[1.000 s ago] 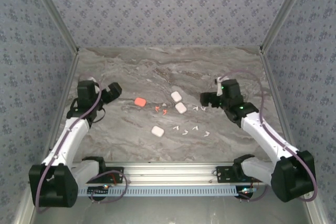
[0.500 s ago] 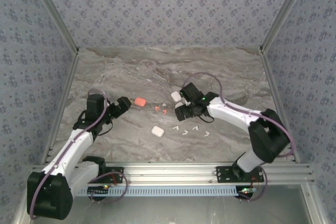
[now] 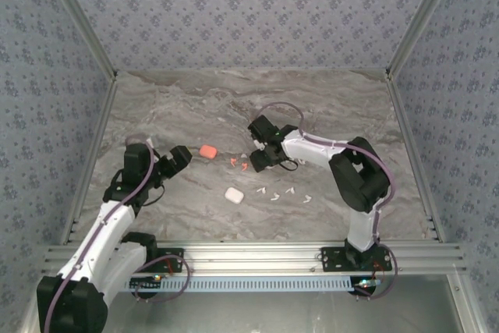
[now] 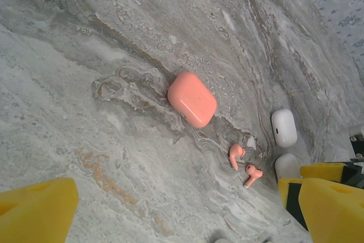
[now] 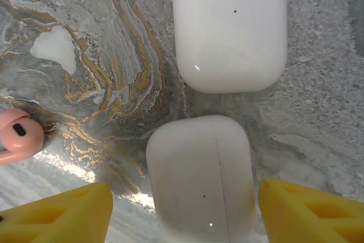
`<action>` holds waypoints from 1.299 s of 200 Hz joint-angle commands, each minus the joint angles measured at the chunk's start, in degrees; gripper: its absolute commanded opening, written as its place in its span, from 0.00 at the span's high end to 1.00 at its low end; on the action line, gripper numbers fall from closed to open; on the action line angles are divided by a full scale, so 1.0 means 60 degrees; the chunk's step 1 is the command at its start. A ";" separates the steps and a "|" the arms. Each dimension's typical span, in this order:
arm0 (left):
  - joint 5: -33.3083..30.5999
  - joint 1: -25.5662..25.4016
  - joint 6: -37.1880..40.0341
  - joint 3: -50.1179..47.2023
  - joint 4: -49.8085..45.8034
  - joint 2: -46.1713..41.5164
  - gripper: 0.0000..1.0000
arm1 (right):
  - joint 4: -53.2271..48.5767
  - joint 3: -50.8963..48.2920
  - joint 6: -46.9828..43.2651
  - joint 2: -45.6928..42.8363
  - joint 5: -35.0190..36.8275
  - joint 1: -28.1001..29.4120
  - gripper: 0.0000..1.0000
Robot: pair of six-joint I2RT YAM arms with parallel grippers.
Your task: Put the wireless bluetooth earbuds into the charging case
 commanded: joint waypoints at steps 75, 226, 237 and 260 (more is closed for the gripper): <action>-0.0197 -0.0057 0.0331 0.0475 -0.0682 -0.0444 0.01 | -0.0375 0.0140 0.0078 0.0571 -0.0123 -0.0051 0.41; -0.0089 -0.0064 0.0450 0.0625 -0.0887 -0.0680 0.01 | -0.0265 -0.1031 0.0050 -0.0421 0.0447 0.0065 0.57; 0.0227 -0.0051 0.0458 0.0649 -0.0691 -0.0654 0.01 | -0.0131 -0.1109 -0.0082 -0.0692 0.0583 0.0104 0.58; 0.1526 -0.0069 0.0452 0.0743 0.0168 -0.0373 0.03 | 0.0428 -0.1515 -0.0639 -0.1673 0.0685 0.0203 0.58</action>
